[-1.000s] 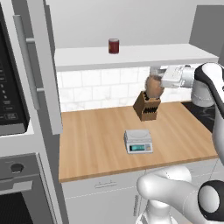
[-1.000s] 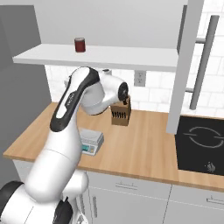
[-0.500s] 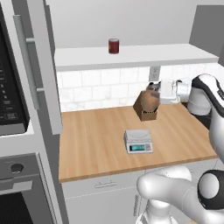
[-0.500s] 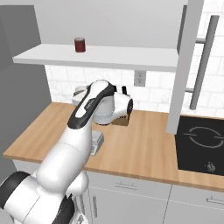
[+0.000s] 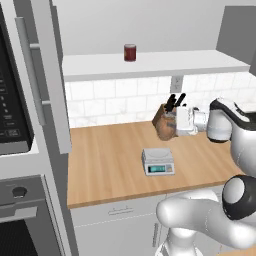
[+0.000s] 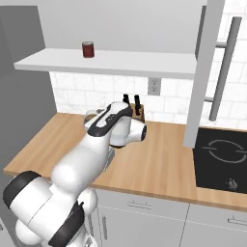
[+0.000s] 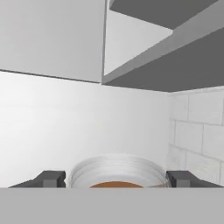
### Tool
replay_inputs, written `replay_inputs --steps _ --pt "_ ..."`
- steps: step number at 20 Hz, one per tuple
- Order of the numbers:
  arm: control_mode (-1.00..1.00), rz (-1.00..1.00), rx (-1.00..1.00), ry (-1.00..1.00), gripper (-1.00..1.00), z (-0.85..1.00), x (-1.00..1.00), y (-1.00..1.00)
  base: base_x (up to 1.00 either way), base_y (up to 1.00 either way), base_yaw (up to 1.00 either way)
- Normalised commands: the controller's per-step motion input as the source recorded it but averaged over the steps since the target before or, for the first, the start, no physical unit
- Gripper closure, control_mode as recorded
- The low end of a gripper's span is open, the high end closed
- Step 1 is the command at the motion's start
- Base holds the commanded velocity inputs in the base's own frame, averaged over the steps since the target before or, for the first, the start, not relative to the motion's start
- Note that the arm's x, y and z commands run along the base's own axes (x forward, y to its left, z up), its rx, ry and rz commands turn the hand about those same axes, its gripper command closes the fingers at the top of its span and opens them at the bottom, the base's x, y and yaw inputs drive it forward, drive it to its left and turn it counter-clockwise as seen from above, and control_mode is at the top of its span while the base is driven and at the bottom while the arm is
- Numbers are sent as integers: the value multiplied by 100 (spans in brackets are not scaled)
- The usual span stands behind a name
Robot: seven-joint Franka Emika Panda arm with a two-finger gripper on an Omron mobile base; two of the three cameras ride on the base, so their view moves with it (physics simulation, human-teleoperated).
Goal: Pick the honey bottle and place it on the digital scale for weighing, and close the cabinet.
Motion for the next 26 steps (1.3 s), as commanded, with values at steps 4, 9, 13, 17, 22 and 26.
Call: replay_inputs --steps 4,9,13,17,22,26 --pt "-100 5 0 0 100 -52 13 4 0 0 0" --pt "-100 3 0 0 100 -42 12 2 0 0 0" --pt "-100 1 0 0 100 -40 12 0 0 0 0" --pt "-100 0 -1 0 100 -38 16 0 0 0 0" --pt "-100 0 0 0 100 -36 10 0 0 0 0" --pt "-100 0 0 0 100 -31 5 0 0 0 0"
